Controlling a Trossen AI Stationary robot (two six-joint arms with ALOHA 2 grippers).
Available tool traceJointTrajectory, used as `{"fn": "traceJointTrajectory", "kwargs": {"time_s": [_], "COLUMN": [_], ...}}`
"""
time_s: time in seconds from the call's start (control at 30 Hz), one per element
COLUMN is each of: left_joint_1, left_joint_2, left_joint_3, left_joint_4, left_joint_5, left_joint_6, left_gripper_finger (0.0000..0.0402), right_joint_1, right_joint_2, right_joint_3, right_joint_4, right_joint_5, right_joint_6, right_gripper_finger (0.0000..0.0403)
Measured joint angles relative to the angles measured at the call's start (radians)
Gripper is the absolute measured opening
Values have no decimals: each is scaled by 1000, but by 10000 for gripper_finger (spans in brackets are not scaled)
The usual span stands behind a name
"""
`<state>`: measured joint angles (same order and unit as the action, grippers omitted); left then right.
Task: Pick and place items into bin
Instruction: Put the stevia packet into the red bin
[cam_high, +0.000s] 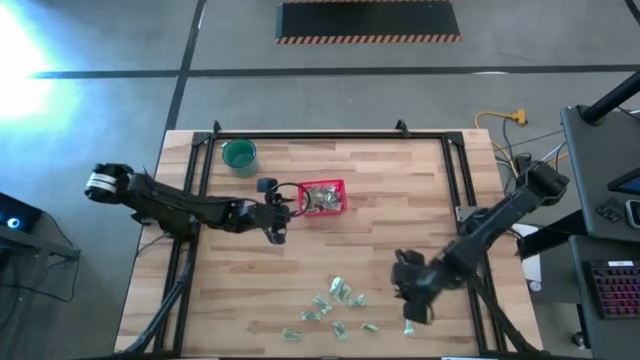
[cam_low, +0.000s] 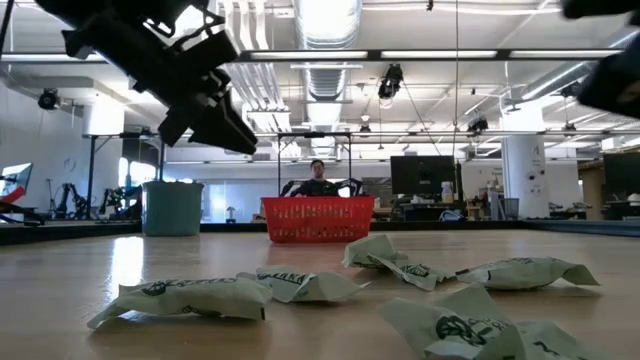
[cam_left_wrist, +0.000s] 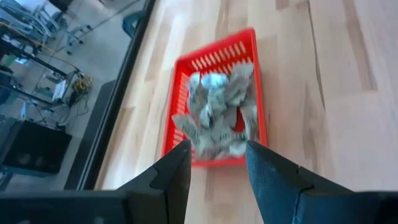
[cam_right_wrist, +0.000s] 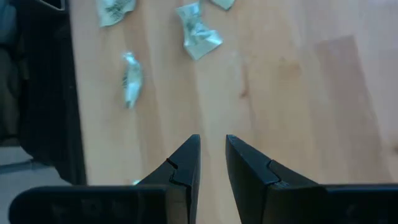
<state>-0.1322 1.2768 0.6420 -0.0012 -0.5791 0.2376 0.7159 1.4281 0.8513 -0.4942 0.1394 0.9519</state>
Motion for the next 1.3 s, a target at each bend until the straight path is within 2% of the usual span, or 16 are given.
{"fn": "traceJointTrajectory", "kwargs": {"time_s": [0.17, 0.33, 0.53, 0.73, 1.1, 1.3], "left_joint_1": [0, 0, -1, -1, -1, -1], "left_joint_2": [-2, 3, 3, 3, 3, 3], "left_joint_3": [-10, -10, -10, -11, -11, -11], "left_joint_4": [-1, 1, -1, -10, -10, -10], "left_joint_5": [0, 0, 0, 1, 1, 1], "left_joint_6": [-23, -23, -23, -23, -14, -14], "left_gripper_finger": [137, 137, 137, 137, 137, 137], "right_joint_1": [115, 165, 188, 219, 249, 248], "right_joint_2": [0, 46, 150, 208, 225, 261], "right_joint_3": [0, 1, 15, 83, 106, 105], "right_joint_4": [4, 26, 158, 170, 101, 89], "right_joint_5": [122, 164, 127, 117, 117, 49], "right_joint_6": [146, 234, 265, 319, 626, 770], "right_gripper_finger": [68, 68, 68, 68, 68, 68]}}
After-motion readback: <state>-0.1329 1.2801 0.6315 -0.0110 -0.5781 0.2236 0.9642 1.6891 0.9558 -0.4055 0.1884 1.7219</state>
